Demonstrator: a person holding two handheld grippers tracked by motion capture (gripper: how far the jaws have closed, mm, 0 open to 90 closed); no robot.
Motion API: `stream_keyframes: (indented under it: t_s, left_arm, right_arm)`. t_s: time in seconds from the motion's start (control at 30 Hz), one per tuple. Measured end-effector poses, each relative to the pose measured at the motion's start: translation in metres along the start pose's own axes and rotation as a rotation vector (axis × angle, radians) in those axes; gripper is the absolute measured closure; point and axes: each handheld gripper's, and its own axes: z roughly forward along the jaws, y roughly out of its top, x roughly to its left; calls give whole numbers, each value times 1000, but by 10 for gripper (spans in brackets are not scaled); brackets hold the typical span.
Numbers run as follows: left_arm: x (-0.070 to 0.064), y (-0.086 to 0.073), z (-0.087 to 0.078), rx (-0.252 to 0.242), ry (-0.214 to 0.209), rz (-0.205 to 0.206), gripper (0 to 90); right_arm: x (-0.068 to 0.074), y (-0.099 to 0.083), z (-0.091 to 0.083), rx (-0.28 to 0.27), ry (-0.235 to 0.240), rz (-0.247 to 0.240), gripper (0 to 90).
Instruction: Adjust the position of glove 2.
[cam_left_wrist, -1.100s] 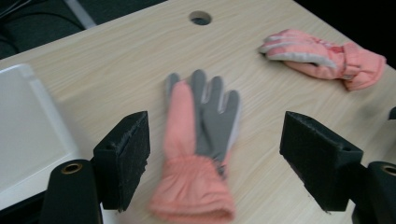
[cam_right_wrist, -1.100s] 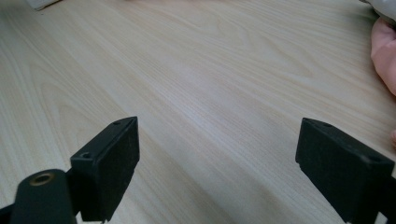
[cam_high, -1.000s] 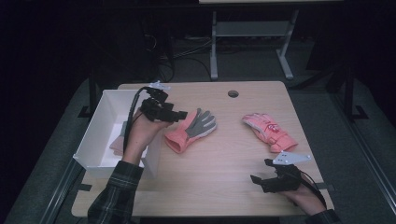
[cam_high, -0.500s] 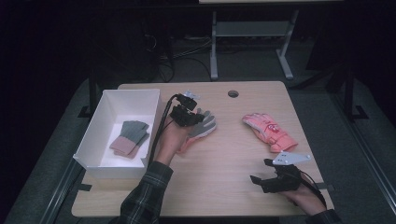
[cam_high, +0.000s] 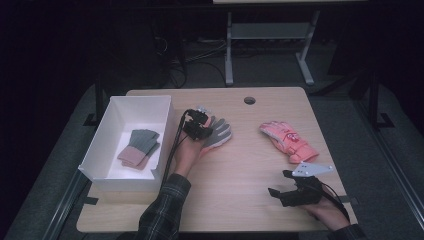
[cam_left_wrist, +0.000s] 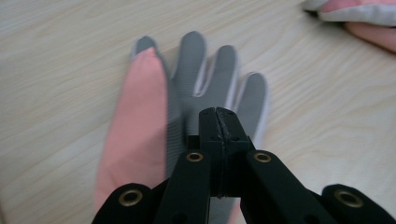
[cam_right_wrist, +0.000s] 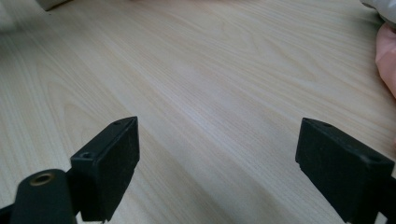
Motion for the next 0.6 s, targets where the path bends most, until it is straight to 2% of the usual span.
stream_keyframes:
  t_s: [0.17,0.23,0.4,0.6]
  left_arm:
    - [5,-4,6,23,17,-16,899]
    - [6,-6,9,32,6,-26,899]
    - [5,-10,14,61,-21,-21,899]
    - [-2,-16,17,74,-76,-18,900]
  right_arm:
    - [0,0,0,4,2,0,134]
    - [-1,0,0,3,2,-1,134]
    - [-1,0,0,-2,3,-1,134]
    - [0,0,0,4,3,-2,134]
